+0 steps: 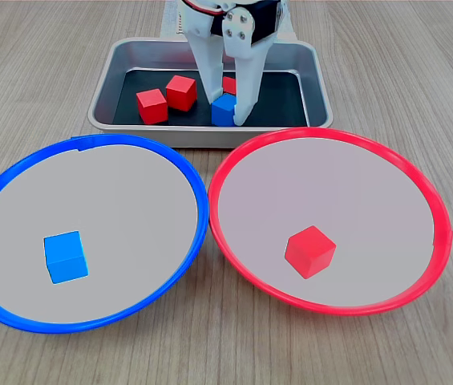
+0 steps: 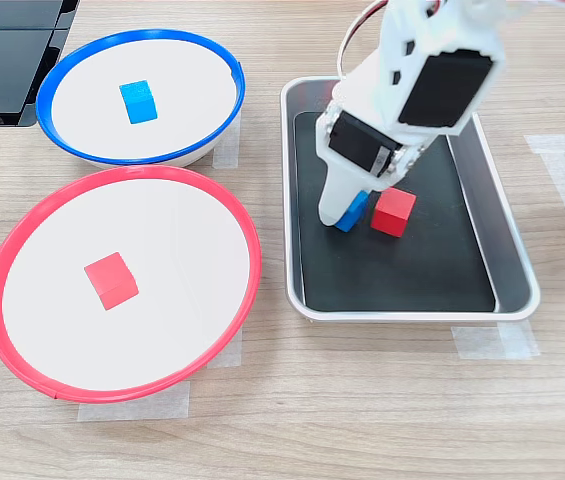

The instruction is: Resolve any anomalies and move all blocks to matching dishes

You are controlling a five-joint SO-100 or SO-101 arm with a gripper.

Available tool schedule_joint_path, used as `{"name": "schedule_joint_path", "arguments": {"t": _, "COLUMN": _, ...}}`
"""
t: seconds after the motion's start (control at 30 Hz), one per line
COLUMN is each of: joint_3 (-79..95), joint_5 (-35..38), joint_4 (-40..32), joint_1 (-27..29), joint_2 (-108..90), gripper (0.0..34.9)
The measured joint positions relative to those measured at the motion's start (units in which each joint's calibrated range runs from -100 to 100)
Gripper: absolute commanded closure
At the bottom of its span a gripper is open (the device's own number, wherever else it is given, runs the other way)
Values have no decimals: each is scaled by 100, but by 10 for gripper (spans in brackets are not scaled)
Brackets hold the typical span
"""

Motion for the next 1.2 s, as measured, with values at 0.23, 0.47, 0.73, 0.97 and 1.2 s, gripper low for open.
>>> {"name": "schedule_joint_path", "arguments": {"t": 0.23, "joint_3": -1715, "joint_5": -728, "joint_4": 1069, "joint_1": 97, "joint_2": -128, "gripper": 348}}
{"name": "schedule_joint_path", "arguments": {"t": 0.47, "joint_3": -4283, "joint_5": -1333, "joint_4": 1395, "joint_1": 823, "joint_2": 1125, "gripper": 348}}
{"name": "schedule_joint_path", "arguments": {"t": 0.73, "joint_3": -5799, "joint_5": -1104, "joint_4": 228, "joint_1": 1398, "joint_2": 3308, "gripper": 214}}
{"name": "schedule_joint_path", "arguments": {"t": 0.97, "joint_3": -4610, "joint_5": -1026, "joint_4": -65, "joint_1": 1460, "joint_2": 2609, "gripper": 250}}
{"name": "schedule_joint_path", "arguments": {"t": 1.2, "joint_3": -2886, "joint_5": -869, "joint_4": 677, "joint_1": 1425, "joint_2": 742, "gripper": 269}}
